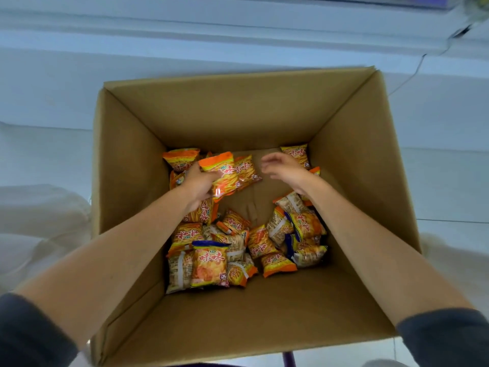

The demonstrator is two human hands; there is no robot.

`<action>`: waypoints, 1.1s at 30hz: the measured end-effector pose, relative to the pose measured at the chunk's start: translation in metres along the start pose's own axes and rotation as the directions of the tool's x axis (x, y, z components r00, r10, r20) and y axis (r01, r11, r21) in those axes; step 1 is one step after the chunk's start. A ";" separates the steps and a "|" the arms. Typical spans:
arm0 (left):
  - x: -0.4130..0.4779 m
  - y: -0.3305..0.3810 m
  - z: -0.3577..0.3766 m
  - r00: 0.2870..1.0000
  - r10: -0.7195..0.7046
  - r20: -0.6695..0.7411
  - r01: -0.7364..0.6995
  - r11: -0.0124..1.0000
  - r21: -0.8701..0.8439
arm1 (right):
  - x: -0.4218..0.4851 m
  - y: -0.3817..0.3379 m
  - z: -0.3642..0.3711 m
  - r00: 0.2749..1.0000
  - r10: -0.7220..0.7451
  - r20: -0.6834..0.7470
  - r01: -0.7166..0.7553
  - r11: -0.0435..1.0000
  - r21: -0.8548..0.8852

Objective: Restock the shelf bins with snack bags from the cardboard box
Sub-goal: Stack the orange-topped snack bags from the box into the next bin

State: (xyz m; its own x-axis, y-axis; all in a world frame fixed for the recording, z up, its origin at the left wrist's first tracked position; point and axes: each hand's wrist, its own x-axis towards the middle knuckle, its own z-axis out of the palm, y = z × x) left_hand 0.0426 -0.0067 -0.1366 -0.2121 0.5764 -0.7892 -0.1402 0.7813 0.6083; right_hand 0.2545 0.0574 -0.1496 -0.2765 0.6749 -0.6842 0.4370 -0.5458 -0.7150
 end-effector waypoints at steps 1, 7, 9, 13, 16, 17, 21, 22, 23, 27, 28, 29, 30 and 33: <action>0.003 -0.004 -0.007 0.999 0.011 -0.048 -0.011 1.000 0.010 | 0.010 0.003 0.000 0.999 0.014 -0.037 -0.017 0.998 -0.067; 0.017 -0.018 -0.031 0.980 0.026 -0.199 -0.010 0.997 0.077 | 0.060 0.029 0.035 0.991 0.078 -0.108 -0.105 0.957 -0.270; 0.018 -0.019 -0.030 0.977 0.042 -0.208 -0.022 0.995 0.099 | 0.067 0.042 0.048 0.990 -0.004 -0.138 -0.058 0.896 -0.441; 0.019 -0.020 -0.028 0.981 0.064 -0.183 -0.032 0.985 0.172 | 0.072 0.063 0.052 0.983 -0.134 -0.129 0.045 0.842 -0.538; 0.018 -0.020 -0.027 0.989 0.041 -0.141 -0.019 0.987 0.159 | 0.067 0.060 0.044 0.995 -0.050 -0.086 0.013 0.923 -0.385; 0.017 -0.020 -0.026 0.990 0.041 -0.138 -0.019 0.988 0.156 | 0.060 0.053 0.040 0.996 -0.023 -0.084 -0.003 0.953 -0.303; 0.007 -0.010 -0.019 0.994 0.021 -0.105 -0.011 0.995 0.099 | 0.015 0.003 0.014 0.997 -0.051 -0.054 0.054 0.997 0.063; 0.002 -0.006 -0.017 0.997 0.022 -0.077 -0.017 0.997 0.070 | 0.001 -0.010 0.009 0.998 -0.068 0.006 0.066 0.990 0.125; -0.003 -0.002 -0.014 0.999 0.027 -0.036 -0.025 0.999 0.044 | -0.012 -0.020 0.006 0.993 -0.091 0.068 0.081 0.986 0.144; -0.032 0.020 0.000 0.981 0.033 0.192 -0.017 0.996 -0.085 | -0.052 -0.047 0.012 0.971 -0.197 0.133 0.210 0.974 -0.088; -0.041 0.027 0.002 0.972 0.036 0.233 -0.013 0.995 -0.097 | -0.058 -0.052 0.015 0.969 -0.216 0.120 0.232 0.962 -0.141; -0.048 0.033 0.002 0.964 0.038 0.265 -0.010 0.994 -0.106 | -0.064 -0.058 0.016 0.966 -0.235 0.107 0.250 0.953 -0.170; -0.056 0.039 0.002 0.954 0.048 0.295 -0.017 0.994 -0.108 | -0.070 -0.064 0.017 0.963 -0.253 0.094 0.266 0.947 -0.182; -0.077 0.058 -0.006 0.930 0.134 0.341 -0.117 0.991 -0.069 | -0.087 -0.085 0.019 0.948 -0.306 0.085 0.317 0.915 -0.250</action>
State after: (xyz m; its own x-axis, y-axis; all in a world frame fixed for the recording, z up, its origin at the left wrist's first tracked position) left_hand 0.0451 -0.0070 -0.0404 0.1140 0.7225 -0.6819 -0.1804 0.6901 0.7009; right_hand 0.2254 0.0357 -0.0320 -0.4683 0.7650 -0.4422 0.5256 -0.1611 -0.8353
